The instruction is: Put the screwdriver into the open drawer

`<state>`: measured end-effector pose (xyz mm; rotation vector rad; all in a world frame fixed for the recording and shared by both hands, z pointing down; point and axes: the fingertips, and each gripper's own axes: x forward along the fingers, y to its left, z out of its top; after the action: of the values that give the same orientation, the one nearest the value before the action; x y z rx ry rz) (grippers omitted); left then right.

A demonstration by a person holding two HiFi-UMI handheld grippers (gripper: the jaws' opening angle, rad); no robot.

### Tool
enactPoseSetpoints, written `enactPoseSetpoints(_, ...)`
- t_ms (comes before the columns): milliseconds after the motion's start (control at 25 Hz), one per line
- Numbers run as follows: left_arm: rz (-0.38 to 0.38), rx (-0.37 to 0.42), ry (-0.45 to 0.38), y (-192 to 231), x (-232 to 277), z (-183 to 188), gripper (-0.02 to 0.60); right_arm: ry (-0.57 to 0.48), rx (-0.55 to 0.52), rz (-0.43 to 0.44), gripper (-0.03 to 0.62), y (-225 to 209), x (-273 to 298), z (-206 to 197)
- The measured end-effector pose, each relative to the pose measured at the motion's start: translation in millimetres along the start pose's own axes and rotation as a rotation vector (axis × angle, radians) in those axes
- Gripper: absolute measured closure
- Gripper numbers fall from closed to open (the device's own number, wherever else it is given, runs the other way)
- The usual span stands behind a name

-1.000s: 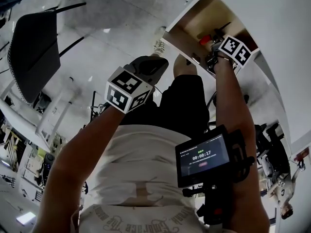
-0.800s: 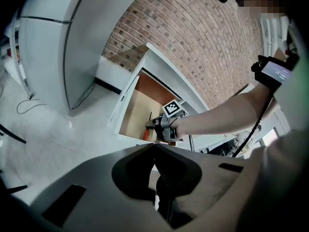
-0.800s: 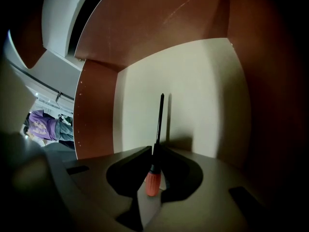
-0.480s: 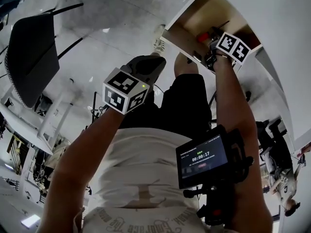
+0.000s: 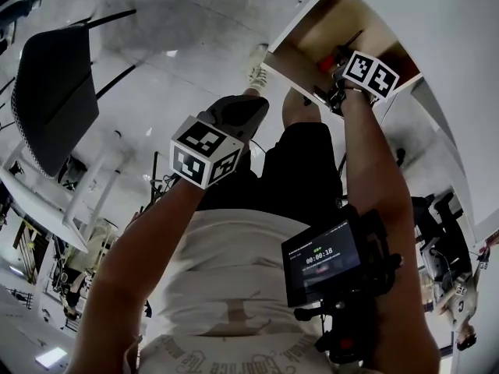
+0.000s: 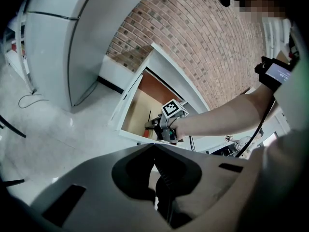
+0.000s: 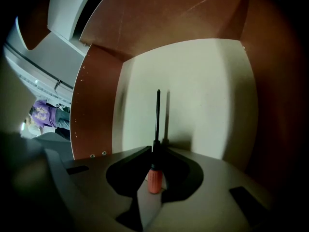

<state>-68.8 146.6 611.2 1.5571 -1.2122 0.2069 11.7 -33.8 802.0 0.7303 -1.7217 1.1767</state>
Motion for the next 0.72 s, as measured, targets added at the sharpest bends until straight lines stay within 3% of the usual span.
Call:
enactPoseSetpoints(360, 0.000, 0.003, 0.000, 1.5, -4.6, 1.6, 0.561, 0.007, 0.007, -0.072, 0.523, -3.1, -4.0, 1.4)
enactPoseSetpoints(720, -0.016, 0.012, 0.014, 3.0, -5.7, -3.1, 0.561, 0.005, 0.030, -0.057, 0.485, -3.4, -6.1, -2.5)
